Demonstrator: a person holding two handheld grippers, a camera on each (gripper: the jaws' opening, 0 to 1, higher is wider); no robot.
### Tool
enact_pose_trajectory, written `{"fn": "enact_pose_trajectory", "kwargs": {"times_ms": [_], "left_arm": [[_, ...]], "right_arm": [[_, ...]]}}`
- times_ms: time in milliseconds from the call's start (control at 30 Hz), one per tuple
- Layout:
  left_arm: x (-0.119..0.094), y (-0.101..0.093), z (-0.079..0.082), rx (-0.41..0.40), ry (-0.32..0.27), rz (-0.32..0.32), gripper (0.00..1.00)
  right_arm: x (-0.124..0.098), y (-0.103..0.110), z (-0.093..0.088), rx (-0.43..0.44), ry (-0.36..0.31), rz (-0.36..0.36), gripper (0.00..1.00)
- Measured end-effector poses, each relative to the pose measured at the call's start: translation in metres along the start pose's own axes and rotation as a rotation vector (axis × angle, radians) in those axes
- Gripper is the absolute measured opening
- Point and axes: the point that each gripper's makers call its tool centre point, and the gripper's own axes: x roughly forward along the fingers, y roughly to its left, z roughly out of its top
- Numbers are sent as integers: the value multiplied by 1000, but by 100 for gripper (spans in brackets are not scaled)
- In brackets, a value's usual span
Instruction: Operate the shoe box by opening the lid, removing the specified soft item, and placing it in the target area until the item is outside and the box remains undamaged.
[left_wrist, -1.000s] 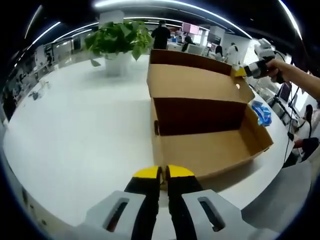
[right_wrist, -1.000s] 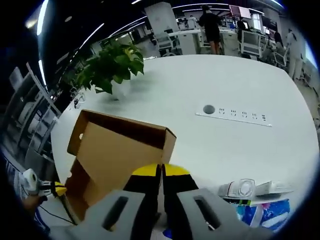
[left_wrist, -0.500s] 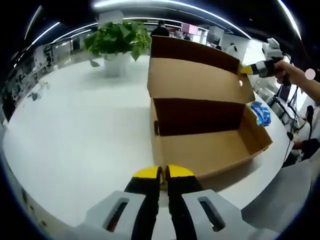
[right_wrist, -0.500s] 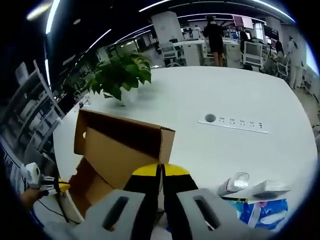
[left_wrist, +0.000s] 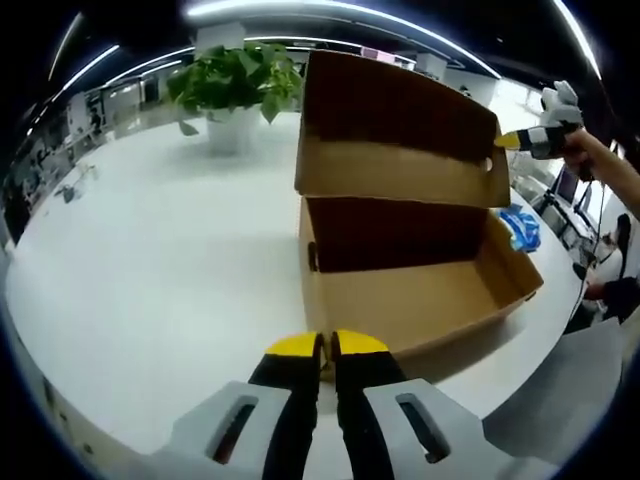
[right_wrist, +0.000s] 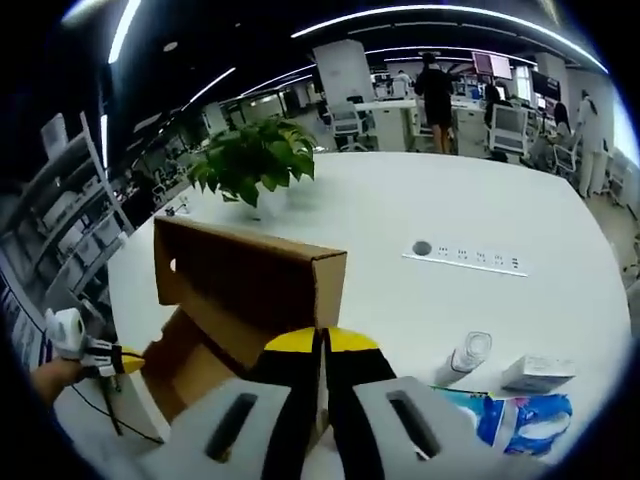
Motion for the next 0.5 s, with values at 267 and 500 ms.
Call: {"fn": "enact_pose_trajectory", "kwargs": {"times_ms": [267,500], "left_arm": [[0,0,0,0,-4,-4,2],[-1,0,0,4,-5,-7,2]], "right_arm": [[-12,9,-5,-31,-34,-10,0],[-24,15,-12,-25,-59,-6,1]]}}
